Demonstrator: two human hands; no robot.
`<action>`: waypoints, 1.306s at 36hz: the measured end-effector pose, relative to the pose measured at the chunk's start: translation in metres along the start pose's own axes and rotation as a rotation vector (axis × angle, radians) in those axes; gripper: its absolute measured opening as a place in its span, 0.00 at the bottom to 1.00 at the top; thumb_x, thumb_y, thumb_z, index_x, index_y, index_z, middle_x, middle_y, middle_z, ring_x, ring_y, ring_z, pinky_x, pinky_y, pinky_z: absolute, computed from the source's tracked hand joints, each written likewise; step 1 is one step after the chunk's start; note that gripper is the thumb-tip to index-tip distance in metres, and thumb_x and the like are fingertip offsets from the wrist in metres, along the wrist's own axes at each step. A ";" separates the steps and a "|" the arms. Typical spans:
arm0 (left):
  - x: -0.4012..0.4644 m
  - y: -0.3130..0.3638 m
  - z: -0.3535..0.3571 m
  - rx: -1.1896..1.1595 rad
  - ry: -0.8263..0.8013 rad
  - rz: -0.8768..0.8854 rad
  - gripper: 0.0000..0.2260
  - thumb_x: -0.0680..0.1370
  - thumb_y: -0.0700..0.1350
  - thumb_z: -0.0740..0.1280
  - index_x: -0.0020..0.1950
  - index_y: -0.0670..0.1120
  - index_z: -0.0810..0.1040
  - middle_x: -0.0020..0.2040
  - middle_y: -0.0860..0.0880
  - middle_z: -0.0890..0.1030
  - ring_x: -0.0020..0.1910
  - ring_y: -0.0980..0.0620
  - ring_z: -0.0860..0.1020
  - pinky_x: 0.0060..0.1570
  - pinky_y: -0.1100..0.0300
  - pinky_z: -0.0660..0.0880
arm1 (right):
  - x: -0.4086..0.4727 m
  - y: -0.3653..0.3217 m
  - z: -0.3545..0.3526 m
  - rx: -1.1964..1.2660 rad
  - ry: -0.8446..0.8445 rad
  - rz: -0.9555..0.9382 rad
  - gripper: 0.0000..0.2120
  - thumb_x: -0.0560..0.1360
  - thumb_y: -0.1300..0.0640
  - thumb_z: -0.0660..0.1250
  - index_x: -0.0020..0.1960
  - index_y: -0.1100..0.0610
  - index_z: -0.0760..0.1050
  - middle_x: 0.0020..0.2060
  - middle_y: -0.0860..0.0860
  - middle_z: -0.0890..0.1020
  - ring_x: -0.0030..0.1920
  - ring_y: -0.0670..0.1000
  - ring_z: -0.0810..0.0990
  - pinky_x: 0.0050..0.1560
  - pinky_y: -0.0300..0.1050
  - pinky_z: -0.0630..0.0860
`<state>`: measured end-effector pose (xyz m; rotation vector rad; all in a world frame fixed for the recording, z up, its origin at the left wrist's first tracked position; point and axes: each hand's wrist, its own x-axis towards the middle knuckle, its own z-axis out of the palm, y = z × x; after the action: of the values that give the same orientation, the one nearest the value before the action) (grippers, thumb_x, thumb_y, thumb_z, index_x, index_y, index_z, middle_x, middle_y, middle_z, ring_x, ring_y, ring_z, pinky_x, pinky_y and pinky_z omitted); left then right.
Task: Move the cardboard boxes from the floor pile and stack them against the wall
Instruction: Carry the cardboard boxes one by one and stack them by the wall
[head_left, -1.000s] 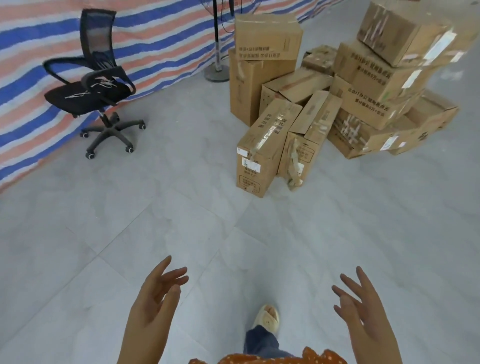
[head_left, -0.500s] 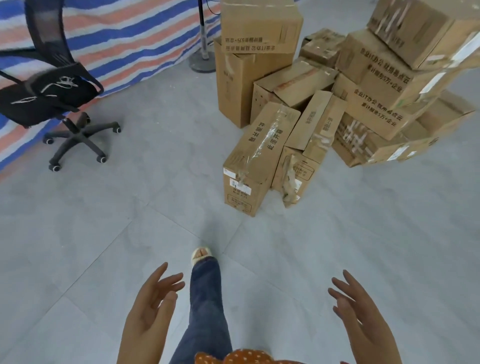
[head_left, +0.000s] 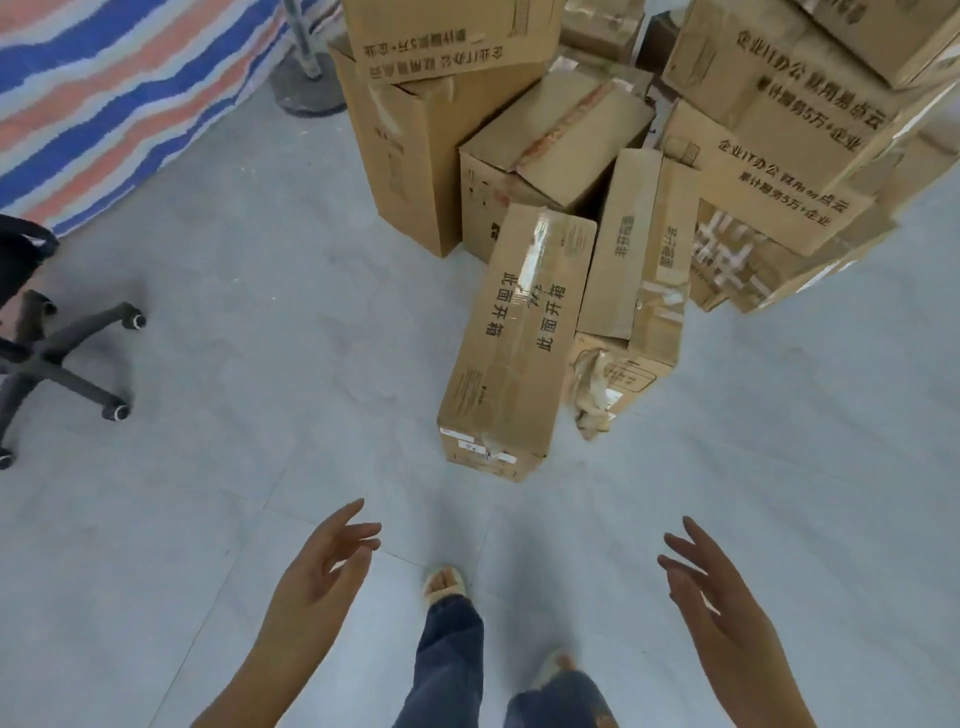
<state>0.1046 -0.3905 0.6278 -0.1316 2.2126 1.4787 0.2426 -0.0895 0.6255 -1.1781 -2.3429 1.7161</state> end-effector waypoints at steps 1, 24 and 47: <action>0.023 -0.005 0.002 0.028 -0.023 -0.024 0.23 0.77 0.45 0.68 0.49 0.78 0.72 0.55 0.53 0.82 0.55 0.54 0.80 0.57 0.63 0.73 | 0.018 0.000 0.009 -0.023 -0.021 0.023 0.20 0.77 0.59 0.64 0.61 0.37 0.68 0.53 0.32 0.80 0.53 0.35 0.79 0.45 0.21 0.71; 0.370 -0.201 0.159 -0.111 -0.225 -0.276 0.19 0.72 0.61 0.59 0.62 0.60 0.71 0.57 0.62 0.79 0.56 0.68 0.76 0.52 0.71 0.72 | 0.336 0.185 0.212 0.204 -0.236 0.371 0.23 0.79 0.50 0.58 0.72 0.43 0.56 0.58 0.35 0.72 0.53 0.35 0.74 0.40 0.27 0.74; 0.211 -0.024 0.084 -0.427 0.067 -0.343 0.08 0.80 0.49 0.61 0.56 0.61 0.74 0.43 0.65 0.83 0.43 0.66 0.80 0.49 0.56 0.75 | 0.207 0.003 0.139 0.361 -0.174 0.405 0.18 0.79 0.50 0.60 0.69 0.46 0.69 0.56 0.47 0.82 0.52 0.51 0.83 0.55 0.62 0.78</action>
<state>-0.0461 -0.2881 0.4905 -0.6711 1.7748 1.7337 0.0372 -0.0856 0.4835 -1.5566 -1.8342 2.3285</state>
